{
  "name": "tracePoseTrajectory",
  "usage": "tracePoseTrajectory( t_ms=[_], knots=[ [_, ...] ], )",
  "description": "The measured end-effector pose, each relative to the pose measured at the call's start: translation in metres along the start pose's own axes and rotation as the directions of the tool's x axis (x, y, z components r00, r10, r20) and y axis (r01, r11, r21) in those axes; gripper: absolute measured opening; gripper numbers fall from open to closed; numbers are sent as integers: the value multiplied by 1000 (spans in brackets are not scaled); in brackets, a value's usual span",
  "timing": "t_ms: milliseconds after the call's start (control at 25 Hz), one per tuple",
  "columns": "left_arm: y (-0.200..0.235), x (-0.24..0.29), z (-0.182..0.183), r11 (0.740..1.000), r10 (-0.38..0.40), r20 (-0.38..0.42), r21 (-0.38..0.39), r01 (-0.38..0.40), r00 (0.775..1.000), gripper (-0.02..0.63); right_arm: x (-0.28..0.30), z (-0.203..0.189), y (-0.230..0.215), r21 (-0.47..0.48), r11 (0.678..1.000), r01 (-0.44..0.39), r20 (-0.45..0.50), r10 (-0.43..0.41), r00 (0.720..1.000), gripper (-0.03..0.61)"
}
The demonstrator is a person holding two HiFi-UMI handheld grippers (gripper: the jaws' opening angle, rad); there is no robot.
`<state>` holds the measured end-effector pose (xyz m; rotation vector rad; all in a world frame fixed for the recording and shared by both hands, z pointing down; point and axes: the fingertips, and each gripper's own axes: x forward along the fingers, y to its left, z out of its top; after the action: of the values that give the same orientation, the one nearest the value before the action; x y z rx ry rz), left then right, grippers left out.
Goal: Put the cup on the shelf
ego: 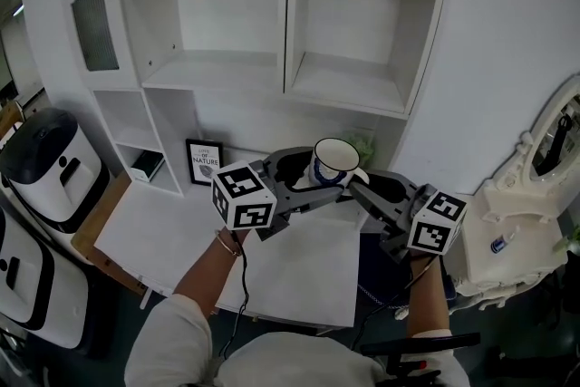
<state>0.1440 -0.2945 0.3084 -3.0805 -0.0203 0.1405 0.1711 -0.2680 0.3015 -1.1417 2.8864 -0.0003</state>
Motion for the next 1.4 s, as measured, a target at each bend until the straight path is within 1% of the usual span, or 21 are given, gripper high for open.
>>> tracePoseTrajectory(
  t_ms=[200, 360, 520, 760, 920, 1040, 1120, 1240, 1400],
  knots=[
    [14, 1, 24, 1000, -3, 21, 10, 3, 1000, 350, 10, 25, -6, -24, 999, 26, -23, -27, 999, 77],
    [27, 4, 41, 999, 15, 9, 30, -15, 1000, 347, 17, 43, -15, -51, 998, 43, -42, -45, 998, 77],
    [39, 8, 60, 999, 23, 0, 37, -23, 1000, 345, 23, 62, -24, -57, 997, 44, -34, -46, 998, 77],
    [53, 16, 86, 999, 8, 20, 33, -8, 1000, 344, 28, 90, -36, -75, 995, 63, -25, -65, 998, 77],
    [66, 23, 103, 999, 28, 7, 31, -28, 1000, 342, 32, 109, -48, -68, 996, 63, -15, -64, 998, 77],
    [76, 29, 108, 997, 71, -16, 34, -71, 997, 336, 34, 114, -59, -45, 996, 82, -2, -82, 997, 77],
    [86, 33, 109, 995, 97, -20, 19, -96, 995, 330, 36, 117, -68, -34, 994, 108, 1, -108, 994, 77],
    [94, 35, 112, 994, 107, -3, -11, -107, 994, 330, 41, 120, -75, -26, 992, 125, 3, -125, 992, 76],
    [97, 36, 112, 992, 123, 17, -17, -123, 992, 330, 42, 120, -78, -24, 992, 125, 0, -125, 992, 75]
  ],
)
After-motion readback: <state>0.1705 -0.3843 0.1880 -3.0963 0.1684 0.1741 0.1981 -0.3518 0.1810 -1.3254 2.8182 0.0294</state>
